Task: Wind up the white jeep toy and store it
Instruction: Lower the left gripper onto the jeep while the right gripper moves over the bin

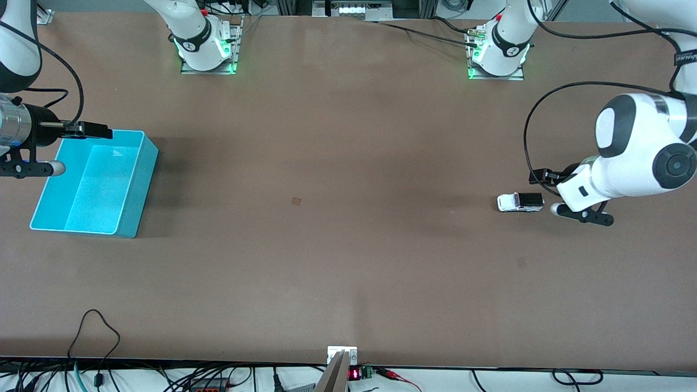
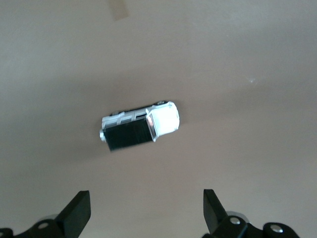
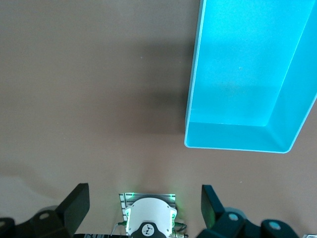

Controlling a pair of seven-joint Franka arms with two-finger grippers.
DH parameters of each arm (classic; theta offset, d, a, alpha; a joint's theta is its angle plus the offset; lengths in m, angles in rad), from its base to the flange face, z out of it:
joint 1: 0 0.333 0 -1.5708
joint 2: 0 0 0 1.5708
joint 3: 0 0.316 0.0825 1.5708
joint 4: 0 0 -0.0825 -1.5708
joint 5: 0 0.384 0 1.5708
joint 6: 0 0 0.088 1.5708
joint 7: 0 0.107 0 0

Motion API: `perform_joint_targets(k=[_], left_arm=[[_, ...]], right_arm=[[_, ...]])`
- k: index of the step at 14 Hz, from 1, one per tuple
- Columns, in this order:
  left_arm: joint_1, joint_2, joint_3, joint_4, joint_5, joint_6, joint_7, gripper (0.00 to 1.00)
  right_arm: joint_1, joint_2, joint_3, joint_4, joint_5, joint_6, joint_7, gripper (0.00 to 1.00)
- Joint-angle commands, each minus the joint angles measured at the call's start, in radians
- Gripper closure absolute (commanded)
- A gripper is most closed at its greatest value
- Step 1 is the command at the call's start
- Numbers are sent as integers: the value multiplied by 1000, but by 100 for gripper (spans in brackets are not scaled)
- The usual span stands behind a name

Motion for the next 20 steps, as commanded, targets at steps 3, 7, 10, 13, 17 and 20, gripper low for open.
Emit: perform_joint_targets(k=[3,7,10,13,17,20], left_arm=[[8,6,0,-98,48,92,272,0],[8,10,0,-132,89,173,603,0],[8,24,0,-148,88,219,867,0],[8,27,0,-175,88,242,1043,0],[28,29,-1,-255,68,385,1214,0],[28,29,-1,-304,69,484,1252,0]], right_arm=[[-13,-4,8,4,-11,-20,13,0],[-8,-4,8,4,-11,-33,36,0],[-8,-5,8,4,-11,-34,50,0],[-8,-4,10,1,-16,-46,30,0],[-7,-34,8,-69,-20,-63,14,0],[-8,-109,8,-188,-28,-15,-1,0]])
